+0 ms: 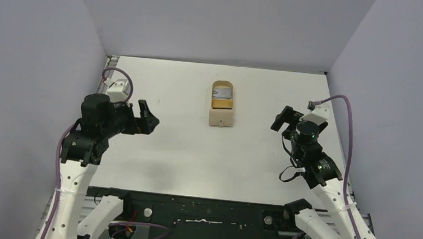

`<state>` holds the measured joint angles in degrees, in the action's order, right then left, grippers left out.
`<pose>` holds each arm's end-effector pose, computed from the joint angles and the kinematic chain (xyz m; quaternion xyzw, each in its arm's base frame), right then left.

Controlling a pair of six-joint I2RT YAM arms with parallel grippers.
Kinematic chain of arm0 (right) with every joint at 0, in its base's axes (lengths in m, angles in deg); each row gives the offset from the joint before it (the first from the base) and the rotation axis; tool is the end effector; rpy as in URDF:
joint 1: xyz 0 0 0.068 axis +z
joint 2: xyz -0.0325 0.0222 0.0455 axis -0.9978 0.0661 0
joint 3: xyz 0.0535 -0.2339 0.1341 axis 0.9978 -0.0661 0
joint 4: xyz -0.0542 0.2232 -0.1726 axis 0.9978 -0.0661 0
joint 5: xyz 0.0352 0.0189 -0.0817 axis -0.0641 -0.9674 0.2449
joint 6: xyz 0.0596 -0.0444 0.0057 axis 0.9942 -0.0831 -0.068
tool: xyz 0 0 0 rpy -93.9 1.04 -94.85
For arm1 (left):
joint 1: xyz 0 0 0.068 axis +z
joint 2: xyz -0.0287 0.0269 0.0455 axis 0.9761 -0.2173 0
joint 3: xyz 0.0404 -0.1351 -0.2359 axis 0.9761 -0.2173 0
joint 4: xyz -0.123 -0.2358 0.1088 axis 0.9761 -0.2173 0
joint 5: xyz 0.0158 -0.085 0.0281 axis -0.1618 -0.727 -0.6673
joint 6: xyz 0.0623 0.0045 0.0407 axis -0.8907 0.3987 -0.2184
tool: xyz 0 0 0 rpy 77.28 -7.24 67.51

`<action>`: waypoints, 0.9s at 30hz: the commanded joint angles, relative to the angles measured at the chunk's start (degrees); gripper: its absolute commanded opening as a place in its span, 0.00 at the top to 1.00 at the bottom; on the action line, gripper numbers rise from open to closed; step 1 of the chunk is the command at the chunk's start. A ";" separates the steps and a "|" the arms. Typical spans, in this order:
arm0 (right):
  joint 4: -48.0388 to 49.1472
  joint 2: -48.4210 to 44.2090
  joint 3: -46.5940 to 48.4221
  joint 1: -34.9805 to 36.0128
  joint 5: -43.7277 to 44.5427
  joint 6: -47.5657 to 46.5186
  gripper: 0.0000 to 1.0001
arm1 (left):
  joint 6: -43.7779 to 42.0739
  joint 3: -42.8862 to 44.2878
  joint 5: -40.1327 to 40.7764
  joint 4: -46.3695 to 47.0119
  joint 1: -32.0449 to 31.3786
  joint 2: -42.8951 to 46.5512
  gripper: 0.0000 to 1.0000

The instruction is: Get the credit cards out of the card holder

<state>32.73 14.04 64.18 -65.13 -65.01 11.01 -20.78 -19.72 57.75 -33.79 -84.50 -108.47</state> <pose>0.2188 0.0603 0.3088 0.1393 0.8064 0.0851 0.5684 0.1924 -0.0403 0.3722 0.0067 0.8614 -0.2068 0.4638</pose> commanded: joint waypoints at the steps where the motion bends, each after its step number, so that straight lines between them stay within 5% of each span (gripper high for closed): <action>1: 3.37 -2.85 -0.57 0.26 3.82 0.62 0.00 | 1.67 3.54 -2.18 -0.42 -0.09 -1.99 0.03; 5: 2.12 -2.76 -0.05 0.20 0.37 -3.48 0.00 | 2.28 2.04 0.93 0.01 0.20 -2.48 0.03; 12: 1.82 6.92 1.45 -0.72 -9.19 -4.30 0.01 | 4.58 -5.84 -6.38 8.85 0.17 -2.62 0.03; 19: 10.33 26.70 2.95 -0.09 -23.88 -5.32 0.10 | 9.59 -13.27 -7.28 15.74 -1.10 -3.57 0.03; 27: 31.85 41.43 2.40 0.58 -36.13 -6.28 0.16 | 12.67 -16.97 -9.23 19.47 -2.92 -4.40 0.03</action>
<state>47.57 52.16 64.60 -65.13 -92.33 6.16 -10.26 -36.81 50.99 -20.88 -86.40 -113.43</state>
